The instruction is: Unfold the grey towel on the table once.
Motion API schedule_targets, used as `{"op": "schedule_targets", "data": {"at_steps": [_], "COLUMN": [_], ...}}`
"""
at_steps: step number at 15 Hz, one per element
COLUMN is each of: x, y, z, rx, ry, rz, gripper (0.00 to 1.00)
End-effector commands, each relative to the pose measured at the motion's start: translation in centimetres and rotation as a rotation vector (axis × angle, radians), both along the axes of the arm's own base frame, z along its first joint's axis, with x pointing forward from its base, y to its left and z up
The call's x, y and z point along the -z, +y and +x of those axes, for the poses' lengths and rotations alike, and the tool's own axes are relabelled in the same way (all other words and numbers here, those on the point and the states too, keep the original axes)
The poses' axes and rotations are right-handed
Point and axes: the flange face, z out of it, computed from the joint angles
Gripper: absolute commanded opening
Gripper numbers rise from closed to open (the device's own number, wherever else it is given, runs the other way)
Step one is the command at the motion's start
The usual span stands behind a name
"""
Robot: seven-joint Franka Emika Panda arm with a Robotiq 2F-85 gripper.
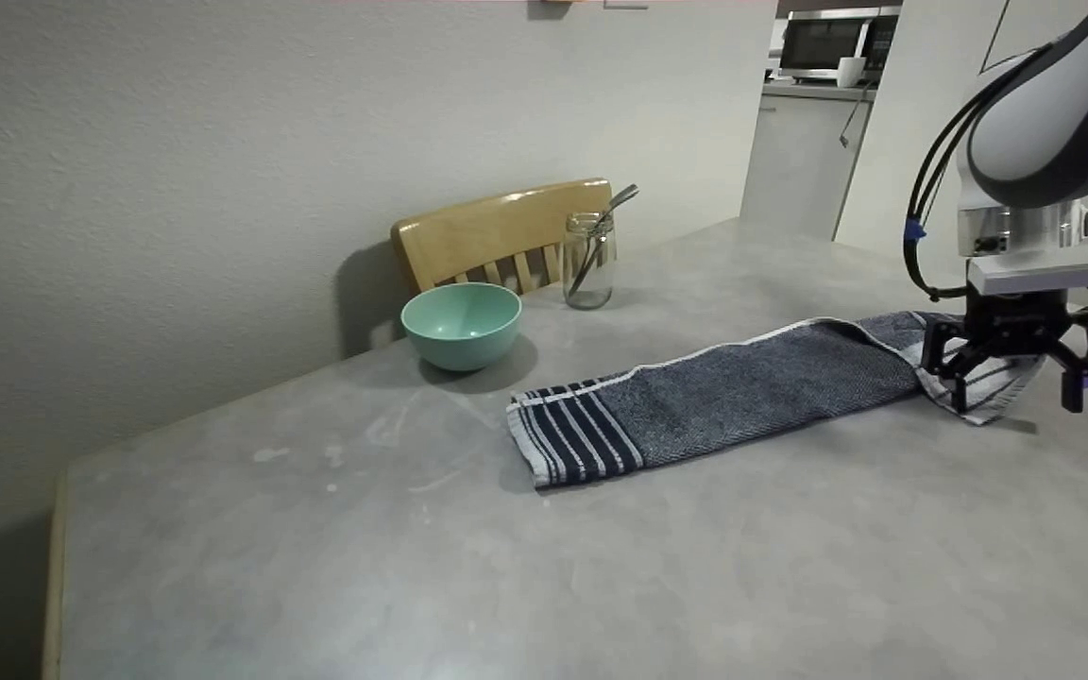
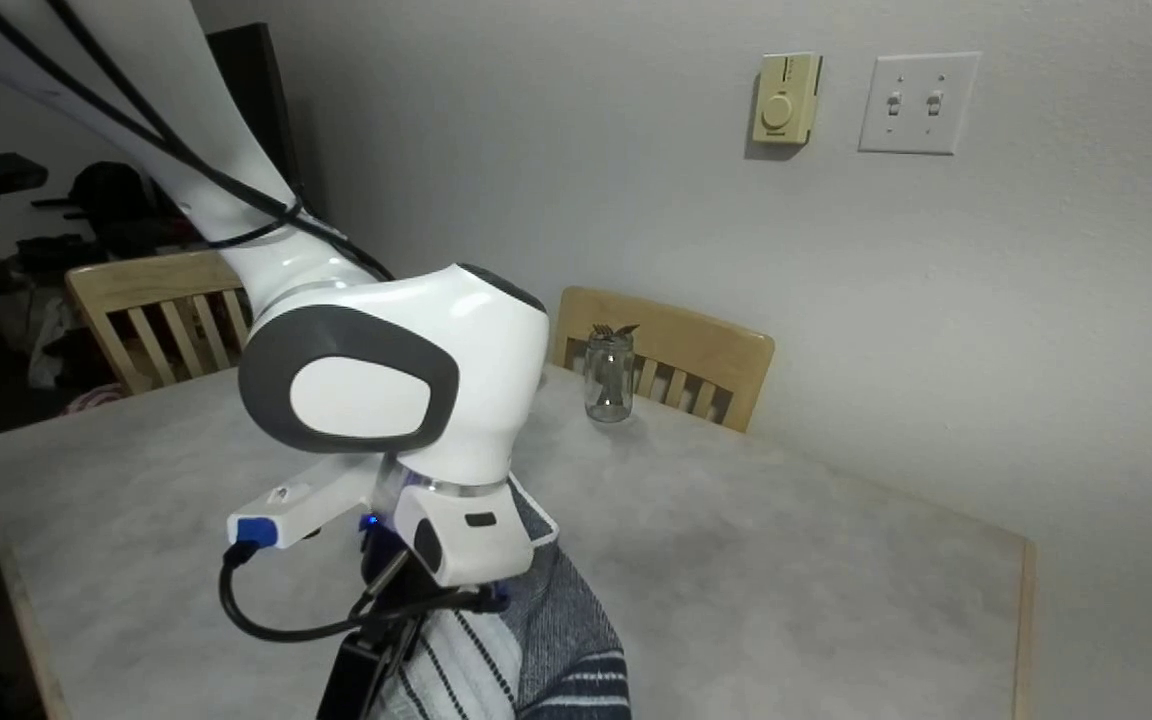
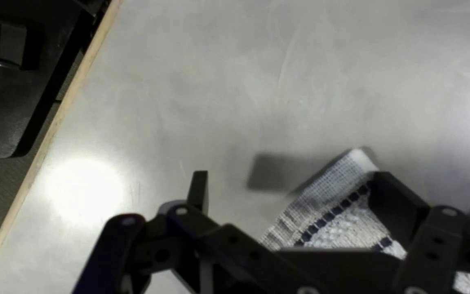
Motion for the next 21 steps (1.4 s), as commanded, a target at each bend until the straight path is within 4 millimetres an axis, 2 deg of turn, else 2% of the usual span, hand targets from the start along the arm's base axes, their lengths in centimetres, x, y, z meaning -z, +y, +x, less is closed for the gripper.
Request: {"op": "schedule_targets", "data": {"at_steps": [1, 8, 15, 21], "x": [0.0, -1.0, -0.9, -0.1], "y": [0.0, 0.9, 1.2, -0.2], "z": [0.1, -0.1, 0.3, -0.1], "rx": [-0.004, 0.029, 0.076, 0.121], "ry": [0.0, -0.022, -0.05, -0.156], "rz": [0.002, 0.037, 0.066, -0.006], "gripper": [1.0, 1.0, 1.0, 1.0]}}
